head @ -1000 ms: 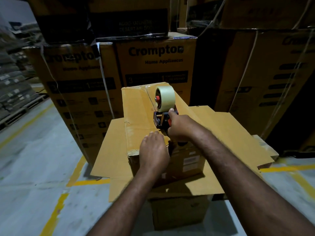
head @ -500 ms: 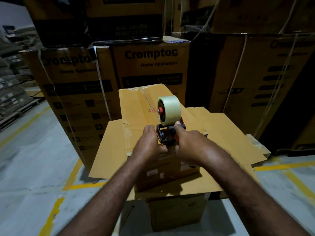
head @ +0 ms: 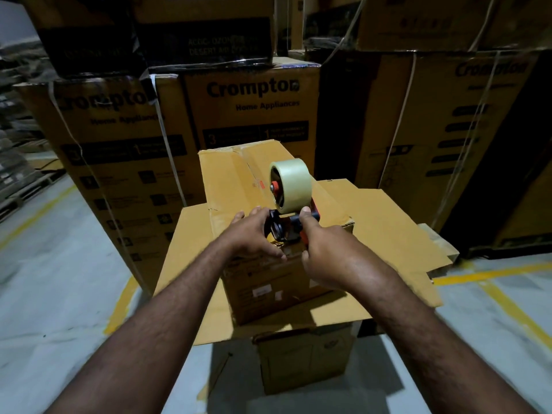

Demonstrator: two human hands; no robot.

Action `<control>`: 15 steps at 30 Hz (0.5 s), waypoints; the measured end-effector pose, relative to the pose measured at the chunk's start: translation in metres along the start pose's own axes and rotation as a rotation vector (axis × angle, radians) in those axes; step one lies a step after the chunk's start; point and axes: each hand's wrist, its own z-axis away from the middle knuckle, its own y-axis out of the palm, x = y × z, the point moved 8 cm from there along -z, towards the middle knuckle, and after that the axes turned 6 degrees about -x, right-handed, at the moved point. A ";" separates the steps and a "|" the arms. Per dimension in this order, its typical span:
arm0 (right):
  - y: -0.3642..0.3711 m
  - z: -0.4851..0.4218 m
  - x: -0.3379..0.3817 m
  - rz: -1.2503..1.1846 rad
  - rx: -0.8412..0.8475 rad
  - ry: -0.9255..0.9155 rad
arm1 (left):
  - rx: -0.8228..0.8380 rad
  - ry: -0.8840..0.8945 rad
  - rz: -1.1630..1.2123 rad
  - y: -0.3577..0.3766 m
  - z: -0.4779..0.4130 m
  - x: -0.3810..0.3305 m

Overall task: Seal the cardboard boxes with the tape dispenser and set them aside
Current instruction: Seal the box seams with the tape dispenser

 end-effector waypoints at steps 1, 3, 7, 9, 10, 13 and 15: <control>0.001 0.002 0.001 -0.003 -0.005 0.001 | -0.003 0.009 0.016 0.000 0.001 -0.002; 0.003 0.005 0.001 -0.007 -0.028 0.000 | -0.022 0.028 0.047 -0.002 0.003 -0.004; 0.005 0.010 0.000 0.019 -0.082 0.008 | -0.052 0.086 0.090 -0.005 0.004 -0.011; 0.009 0.014 0.000 0.018 -0.109 0.013 | -0.055 0.108 0.108 -0.006 0.006 -0.014; 0.010 0.016 -0.001 0.010 -0.117 0.015 | -0.055 0.114 0.112 -0.006 0.007 -0.015; 0.011 0.019 -0.002 0.000 -0.152 0.015 | -0.053 0.111 0.143 -0.010 0.013 -0.019; 0.012 0.023 -0.001 0.004 -0.169 0.001 | -0.037 0.106 0.163 -0.011 0.014 -0.020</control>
